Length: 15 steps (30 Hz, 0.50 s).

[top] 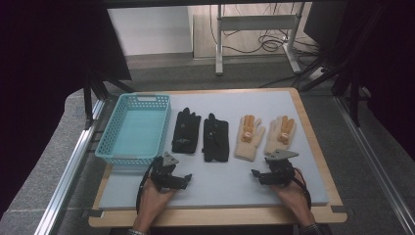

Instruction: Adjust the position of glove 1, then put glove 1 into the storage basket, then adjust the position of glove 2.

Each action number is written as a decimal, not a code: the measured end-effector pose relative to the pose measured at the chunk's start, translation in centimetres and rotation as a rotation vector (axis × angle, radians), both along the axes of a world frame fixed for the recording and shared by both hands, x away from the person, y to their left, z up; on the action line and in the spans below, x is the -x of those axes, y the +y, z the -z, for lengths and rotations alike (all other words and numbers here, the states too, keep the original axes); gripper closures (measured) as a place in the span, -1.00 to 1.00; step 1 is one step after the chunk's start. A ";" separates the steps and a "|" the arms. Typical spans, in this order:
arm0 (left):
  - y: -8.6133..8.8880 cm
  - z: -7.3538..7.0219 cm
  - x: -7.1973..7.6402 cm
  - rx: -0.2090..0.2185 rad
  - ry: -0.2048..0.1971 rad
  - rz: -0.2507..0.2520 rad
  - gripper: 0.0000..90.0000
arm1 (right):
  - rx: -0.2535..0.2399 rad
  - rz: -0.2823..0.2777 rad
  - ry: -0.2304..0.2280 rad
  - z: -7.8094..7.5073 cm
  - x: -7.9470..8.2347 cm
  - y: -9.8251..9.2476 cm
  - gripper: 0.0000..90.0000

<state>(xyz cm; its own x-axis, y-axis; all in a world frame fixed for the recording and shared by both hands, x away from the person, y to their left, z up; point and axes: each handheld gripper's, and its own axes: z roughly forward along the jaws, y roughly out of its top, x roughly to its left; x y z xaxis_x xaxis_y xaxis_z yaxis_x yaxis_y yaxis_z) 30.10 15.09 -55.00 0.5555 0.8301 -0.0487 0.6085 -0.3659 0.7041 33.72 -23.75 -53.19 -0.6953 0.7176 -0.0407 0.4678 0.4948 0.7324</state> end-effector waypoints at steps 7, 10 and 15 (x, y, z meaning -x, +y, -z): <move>0.0 0.0 0.0 -0.001 -0.002 -0.003 -0.86 | 0.004 0.004 -0.003 0.0 0.0 0.0 -0.50; 0.0 0.0 0.0 0.000 -0.002 -0.004 -0.86 | 0.005 0.009 -0.002 0.0 0.0 0.0 -0.51; 0.0 0.0 0.1 0.000 -0.003 -0.005 -0.86 | 0.006 0.010 -0.003 0.0 0.0 0.0 -0.51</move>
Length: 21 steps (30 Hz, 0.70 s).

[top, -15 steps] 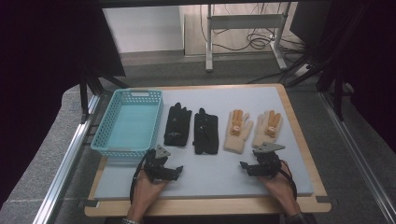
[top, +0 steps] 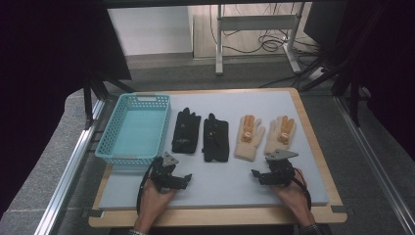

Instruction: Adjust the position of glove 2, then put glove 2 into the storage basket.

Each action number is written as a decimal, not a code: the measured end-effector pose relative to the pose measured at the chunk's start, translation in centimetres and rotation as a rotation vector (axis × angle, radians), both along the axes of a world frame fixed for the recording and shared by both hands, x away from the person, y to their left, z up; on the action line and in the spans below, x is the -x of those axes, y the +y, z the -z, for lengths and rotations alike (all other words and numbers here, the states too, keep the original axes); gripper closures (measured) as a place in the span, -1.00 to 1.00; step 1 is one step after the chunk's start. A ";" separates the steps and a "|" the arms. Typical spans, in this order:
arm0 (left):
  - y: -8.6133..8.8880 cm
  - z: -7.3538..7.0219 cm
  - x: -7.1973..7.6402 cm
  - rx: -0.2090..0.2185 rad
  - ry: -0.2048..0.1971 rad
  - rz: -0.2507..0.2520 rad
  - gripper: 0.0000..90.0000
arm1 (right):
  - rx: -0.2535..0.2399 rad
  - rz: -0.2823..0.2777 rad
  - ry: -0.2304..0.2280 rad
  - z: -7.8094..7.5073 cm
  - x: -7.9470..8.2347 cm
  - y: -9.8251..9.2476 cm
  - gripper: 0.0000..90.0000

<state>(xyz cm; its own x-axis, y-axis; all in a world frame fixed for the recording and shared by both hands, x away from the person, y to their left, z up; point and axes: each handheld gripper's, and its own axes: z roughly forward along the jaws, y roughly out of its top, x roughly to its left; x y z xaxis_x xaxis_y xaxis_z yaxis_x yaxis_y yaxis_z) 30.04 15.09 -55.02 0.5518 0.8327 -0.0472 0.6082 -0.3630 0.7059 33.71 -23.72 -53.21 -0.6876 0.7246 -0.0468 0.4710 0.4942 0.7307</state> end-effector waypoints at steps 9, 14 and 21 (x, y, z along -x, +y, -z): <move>0.0 0.0 0.0 0.000 0.000 -0.001 -0.86 | -0.003 0.001 0.003 0.0 0.0 -0.1 -0.49; 0.0 0.0 0.0 0.000 0.000 -0.001 -0.86 | -0.017 0.009 0.000 -0.1 0.0 -0.2 -0.42; 0.0 0.0 0.0 -0.001 -0.001 -0.002 -0.86 | -0.032 0.004 0.014 -0.2 0.0 -0.3 -0.39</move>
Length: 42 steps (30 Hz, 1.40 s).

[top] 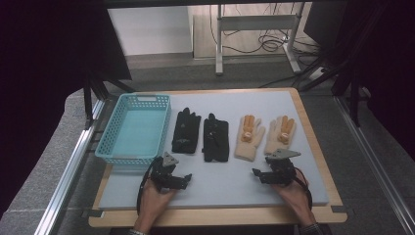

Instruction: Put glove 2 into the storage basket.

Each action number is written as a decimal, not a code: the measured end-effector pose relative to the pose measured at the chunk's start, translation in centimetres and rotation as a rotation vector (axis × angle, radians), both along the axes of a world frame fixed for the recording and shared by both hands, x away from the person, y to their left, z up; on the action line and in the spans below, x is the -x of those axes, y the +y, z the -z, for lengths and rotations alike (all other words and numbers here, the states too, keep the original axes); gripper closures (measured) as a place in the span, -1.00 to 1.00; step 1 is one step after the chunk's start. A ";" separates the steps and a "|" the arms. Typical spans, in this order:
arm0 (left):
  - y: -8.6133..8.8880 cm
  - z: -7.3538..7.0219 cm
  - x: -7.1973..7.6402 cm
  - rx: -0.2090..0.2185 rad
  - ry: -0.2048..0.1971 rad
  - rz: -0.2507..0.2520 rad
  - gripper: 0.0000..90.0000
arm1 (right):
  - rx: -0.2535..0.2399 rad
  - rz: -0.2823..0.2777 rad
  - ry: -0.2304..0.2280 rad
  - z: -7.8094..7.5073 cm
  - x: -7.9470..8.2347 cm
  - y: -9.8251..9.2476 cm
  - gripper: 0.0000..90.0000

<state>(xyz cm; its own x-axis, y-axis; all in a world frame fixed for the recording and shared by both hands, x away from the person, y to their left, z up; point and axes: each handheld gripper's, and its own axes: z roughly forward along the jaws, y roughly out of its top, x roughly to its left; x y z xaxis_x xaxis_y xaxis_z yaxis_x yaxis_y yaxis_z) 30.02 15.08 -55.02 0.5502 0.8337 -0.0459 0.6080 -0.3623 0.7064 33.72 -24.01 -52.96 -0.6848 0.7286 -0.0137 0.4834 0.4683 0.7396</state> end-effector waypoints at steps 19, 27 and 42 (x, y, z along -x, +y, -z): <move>0.0 0.0 0.0 0.000 0.001 0.000 -0.86 | -0.019 -0.072 -0.009 -2.7 -1.6 2.5 -0.27; 0.0 0.0 0.0 0.000 0.000 -0.001 -0.86 | -0.028 -0.115 -0.003 -3.5 -3.5 5.0 -0.17; 0.0 0.0 0.0 0.001 0.000 -0.003 -0.86 | -0.002 -0.163 0.008 -3.2 -7.5 9.8 -0.08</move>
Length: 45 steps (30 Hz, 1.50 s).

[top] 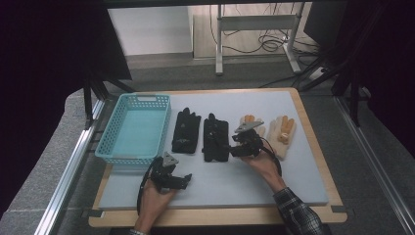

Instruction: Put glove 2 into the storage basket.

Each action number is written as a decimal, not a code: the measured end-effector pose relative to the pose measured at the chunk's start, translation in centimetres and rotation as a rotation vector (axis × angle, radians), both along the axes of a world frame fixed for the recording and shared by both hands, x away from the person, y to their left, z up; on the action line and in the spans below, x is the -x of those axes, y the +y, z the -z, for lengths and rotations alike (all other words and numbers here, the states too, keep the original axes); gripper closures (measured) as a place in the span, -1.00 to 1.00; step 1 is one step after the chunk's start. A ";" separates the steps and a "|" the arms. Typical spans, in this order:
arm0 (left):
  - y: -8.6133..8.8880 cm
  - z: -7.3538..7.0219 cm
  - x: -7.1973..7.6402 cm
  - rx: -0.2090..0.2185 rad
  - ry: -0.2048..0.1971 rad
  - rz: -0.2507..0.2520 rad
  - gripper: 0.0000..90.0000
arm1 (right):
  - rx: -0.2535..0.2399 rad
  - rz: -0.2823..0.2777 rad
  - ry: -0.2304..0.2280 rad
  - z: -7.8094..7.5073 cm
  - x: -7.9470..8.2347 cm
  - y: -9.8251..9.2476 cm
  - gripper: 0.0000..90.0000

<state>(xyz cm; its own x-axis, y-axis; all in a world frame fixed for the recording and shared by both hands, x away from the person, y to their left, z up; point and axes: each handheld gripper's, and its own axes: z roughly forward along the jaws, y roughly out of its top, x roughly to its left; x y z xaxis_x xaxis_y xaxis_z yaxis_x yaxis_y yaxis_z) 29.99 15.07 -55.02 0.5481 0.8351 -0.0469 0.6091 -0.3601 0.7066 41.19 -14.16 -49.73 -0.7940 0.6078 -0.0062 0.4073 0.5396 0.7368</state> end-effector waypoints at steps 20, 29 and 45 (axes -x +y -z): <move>0.0 0.0 0.0 0.000 0.000 0.000 -0.86 | 0.114 0.003 0.028 2.6 -5.2 5.5 -0.45; 0.0 0.0 0.0 -0.002 -0.001 0.001 -0.86 | 0.081 0.055 0.090 2.5 -4.9 5.3 0.65; 0.0 0.0 0.0 -0.001 0.001 0.001 -0.86 | -0.007 0.025 0.072 -0.4 -1.9 4.1 0.74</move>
